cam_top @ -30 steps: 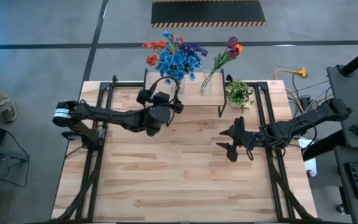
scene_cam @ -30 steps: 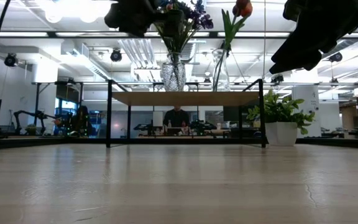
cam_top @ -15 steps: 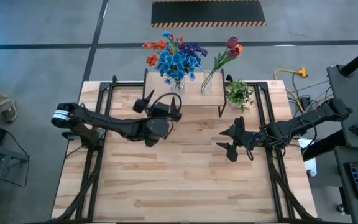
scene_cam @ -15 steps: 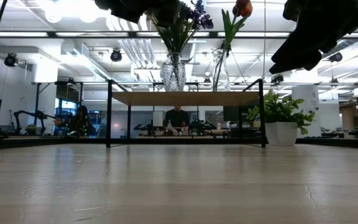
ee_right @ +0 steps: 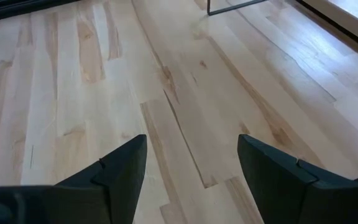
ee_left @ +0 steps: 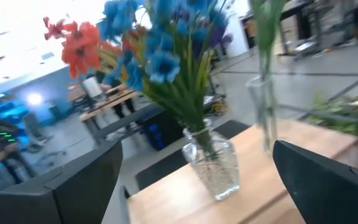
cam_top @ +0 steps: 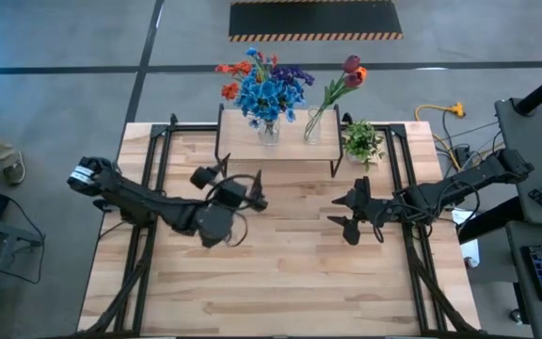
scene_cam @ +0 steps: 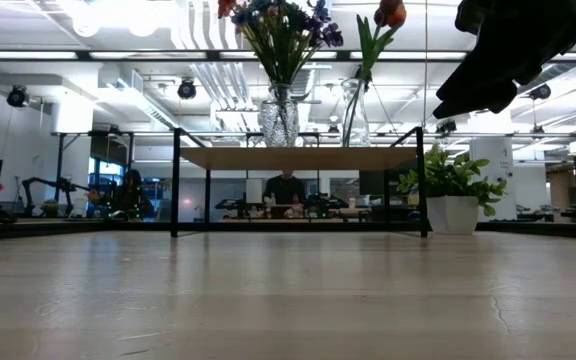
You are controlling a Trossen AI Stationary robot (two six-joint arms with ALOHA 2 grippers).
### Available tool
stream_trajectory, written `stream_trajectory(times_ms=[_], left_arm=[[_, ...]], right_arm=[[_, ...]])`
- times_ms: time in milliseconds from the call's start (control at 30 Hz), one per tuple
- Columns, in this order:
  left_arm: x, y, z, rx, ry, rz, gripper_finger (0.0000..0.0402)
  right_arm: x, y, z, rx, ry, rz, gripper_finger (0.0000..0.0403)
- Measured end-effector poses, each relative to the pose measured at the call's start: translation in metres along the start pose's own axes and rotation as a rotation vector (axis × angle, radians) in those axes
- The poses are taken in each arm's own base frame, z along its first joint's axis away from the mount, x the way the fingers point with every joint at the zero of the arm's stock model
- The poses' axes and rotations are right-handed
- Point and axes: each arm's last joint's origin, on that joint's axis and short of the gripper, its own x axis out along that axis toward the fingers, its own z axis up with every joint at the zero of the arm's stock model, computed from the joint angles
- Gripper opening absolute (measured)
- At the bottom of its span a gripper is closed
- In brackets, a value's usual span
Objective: Pick and place flowers into a vace then onto a shelf
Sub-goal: Return to Home Position
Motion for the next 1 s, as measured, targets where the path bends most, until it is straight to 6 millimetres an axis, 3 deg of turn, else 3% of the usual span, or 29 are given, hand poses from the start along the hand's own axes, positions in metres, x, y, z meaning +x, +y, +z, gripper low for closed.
stream_trajectory(times_ms=[300,600,800,900,1000], left_arm=[[-0.048,0.026,0.044,-0.109,-0.036,-0.155,0.0398],[-0.081,0.057,0.087,-0.223,-0.047,-0.277,0.0398],[-0.081,0.084,0.106,-0.319,-0.036,-0.300,0.0398],[-0.082,0.100,0.109,-0.456,-0.018,-0.327,0.0398],[-0.085,0.106,0.105,-0.322,-0.085,-0.444,0.0398]], right_arm=[[0.000,0.002,0.003,-0.037,-0.031,0.016,0.0242],[0.000,0.003,0.005,-0.041,-0.047,0.023,0.0242],[0.000,0.003,0.006,-0.062,-0.062,0.030,0.0242],[-0.001,0.005,0.010,-0.073,-0.098,0.044,0.0242],[-0.001,0.007,0.014,-0.103,-0.135,0.054,0.0242]])
